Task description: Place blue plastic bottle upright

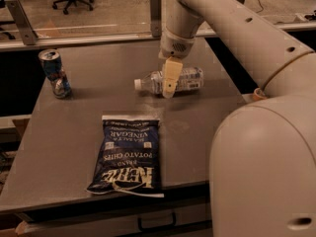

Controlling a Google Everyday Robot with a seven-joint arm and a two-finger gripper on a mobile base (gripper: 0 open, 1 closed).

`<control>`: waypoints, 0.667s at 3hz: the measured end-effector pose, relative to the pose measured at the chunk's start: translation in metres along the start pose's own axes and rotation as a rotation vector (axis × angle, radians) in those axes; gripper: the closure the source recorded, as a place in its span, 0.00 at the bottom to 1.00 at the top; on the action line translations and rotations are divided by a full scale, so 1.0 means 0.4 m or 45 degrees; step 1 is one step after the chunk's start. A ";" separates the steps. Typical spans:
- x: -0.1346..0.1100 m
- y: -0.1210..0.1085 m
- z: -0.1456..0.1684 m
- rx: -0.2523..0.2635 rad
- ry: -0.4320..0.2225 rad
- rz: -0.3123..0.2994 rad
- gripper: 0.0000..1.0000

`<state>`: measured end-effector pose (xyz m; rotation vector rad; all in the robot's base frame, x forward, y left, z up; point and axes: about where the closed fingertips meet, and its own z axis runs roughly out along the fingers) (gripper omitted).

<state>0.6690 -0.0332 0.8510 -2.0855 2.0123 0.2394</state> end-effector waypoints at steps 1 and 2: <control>0.003 0.011 0.010 -0.015 0.008 0.019 0.00; 0.014 0.017 0.014 -0.024 0.018 0.047 0.18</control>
Offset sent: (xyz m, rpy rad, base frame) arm -0.0192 -0.0165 -0.0049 -0.0384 0.0674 -0.0494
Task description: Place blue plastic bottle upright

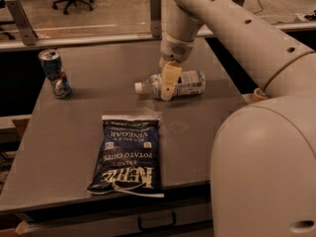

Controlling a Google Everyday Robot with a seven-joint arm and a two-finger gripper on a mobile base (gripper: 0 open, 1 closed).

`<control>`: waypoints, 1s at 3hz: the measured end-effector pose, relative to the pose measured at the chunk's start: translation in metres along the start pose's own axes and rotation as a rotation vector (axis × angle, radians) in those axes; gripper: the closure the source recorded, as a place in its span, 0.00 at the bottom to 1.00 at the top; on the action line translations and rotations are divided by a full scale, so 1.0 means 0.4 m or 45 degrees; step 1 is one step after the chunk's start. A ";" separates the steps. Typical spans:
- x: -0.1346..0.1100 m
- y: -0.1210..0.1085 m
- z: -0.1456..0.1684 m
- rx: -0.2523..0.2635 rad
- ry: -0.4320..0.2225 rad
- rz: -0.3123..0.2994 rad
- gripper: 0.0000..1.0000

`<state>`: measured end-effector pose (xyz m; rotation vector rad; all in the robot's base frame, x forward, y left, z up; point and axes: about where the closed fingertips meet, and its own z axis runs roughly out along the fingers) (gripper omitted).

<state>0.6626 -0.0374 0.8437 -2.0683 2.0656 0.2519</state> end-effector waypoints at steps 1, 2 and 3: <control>0.009 0.004 0.001 0.000 0.004 0.020 0.41; 0.009 0.013 -0.007 0.004 -0.015 0.032 0.72; -0.014 0.017 -0.034 0.032 -0.085 0.029 0.96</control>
Offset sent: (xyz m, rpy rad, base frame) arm -0.0185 -0.0140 0.0024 -0.0156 0.0400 -0.0291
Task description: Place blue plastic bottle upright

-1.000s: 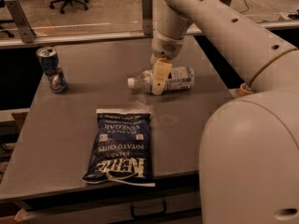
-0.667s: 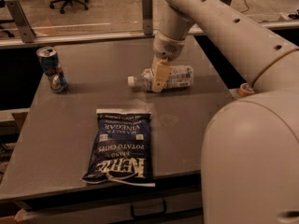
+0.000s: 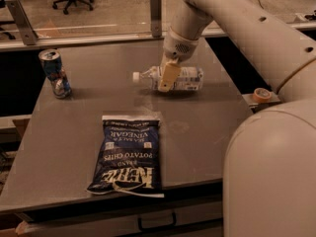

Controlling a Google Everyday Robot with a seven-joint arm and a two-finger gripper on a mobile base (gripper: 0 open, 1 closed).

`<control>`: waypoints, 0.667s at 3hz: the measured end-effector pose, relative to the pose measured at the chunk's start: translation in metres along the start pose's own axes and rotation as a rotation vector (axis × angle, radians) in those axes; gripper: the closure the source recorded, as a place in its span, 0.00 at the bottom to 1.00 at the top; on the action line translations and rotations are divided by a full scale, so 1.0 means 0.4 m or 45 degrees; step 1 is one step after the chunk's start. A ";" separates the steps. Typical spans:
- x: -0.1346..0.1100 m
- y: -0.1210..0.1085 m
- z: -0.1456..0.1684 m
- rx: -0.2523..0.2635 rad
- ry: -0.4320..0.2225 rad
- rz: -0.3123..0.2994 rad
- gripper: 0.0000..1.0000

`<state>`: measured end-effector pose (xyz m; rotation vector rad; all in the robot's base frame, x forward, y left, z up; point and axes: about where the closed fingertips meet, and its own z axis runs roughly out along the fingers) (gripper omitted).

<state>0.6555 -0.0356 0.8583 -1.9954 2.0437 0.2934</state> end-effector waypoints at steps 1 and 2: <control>-0.057 -0.010 -0.055 0.063 -0.232 -0.007 1.00; -0.138 -0.028 -0.150 0.151 -0.621 -0.045 1.00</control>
Offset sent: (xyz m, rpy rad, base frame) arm 0.0026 0.0401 0.1577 0.9003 -0.2394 0.0484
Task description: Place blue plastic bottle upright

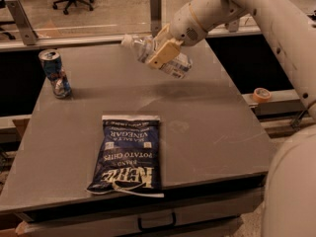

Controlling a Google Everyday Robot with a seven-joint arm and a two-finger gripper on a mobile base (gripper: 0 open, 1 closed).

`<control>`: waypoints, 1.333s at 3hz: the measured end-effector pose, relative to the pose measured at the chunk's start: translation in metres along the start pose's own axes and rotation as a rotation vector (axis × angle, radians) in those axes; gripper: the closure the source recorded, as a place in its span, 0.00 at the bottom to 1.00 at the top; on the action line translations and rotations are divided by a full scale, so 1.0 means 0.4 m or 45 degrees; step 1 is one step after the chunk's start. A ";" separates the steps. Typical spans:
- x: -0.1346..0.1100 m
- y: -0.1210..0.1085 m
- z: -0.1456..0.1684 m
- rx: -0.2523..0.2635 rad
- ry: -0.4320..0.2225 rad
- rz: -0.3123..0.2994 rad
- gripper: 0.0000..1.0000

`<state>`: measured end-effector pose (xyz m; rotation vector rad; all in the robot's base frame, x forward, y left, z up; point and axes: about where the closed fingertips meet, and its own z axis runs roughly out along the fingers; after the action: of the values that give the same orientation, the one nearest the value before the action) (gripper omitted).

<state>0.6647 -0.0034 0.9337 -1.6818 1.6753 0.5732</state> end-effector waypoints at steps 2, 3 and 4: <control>-0.134 0.011 -0.065 0.029 -0.460 -0.016 1.00; -0.131 0.009 -0.065 0.030 -0.456 -0.015 1.00; -0.108 0.028 -0.086 0.069 -0.528 0.007 1.00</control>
Offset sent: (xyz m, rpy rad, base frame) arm -0.0014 0.0055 0.0328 0.2404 -0.0492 0.0177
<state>0.6452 0.0018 0.9863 -1.4036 1.3823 0.8094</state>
